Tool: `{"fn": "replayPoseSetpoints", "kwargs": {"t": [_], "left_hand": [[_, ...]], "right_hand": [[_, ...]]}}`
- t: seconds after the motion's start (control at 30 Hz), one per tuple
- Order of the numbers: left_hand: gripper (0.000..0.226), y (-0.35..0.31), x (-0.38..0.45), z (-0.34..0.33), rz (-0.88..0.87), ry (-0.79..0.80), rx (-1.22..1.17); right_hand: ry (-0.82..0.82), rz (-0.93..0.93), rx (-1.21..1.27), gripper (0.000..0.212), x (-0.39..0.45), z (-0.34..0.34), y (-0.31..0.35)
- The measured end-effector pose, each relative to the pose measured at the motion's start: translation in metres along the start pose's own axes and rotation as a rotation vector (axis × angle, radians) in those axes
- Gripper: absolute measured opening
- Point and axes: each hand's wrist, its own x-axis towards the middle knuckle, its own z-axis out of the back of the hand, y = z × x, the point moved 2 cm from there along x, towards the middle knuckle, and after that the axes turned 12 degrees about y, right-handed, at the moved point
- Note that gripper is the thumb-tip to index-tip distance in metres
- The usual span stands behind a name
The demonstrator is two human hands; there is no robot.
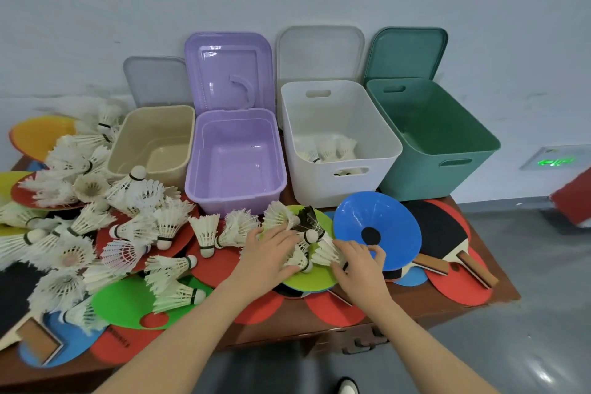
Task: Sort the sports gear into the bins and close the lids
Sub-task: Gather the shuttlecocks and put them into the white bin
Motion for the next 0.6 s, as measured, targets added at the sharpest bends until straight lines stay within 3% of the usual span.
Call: {"fn": "replayPoseSetpoints", "kwargs": {"t": [0.33, 0.47, 0.6], "left_hand": [[0.046, -0.003, 0.005, 0.045, -0.072, -0.256, -0.144], [0.044, -0.006, 0.033, 0.076, -0.119, -0.434, -0.122], [0.044, -0.004, 0.073, 0.103, -0.098, -0.496, -0.034]], "right_hand": [[-0.135, 0.031, 0.165, 0.044, -0.008, 0.056, 0.014], [-0.23, 0.038, 0.239, 0.045, 0.01, 0.087, 0.015], [-0.296, 0.052, 0.233, 0.044, 0.047, 0.122, 0.013]]}}
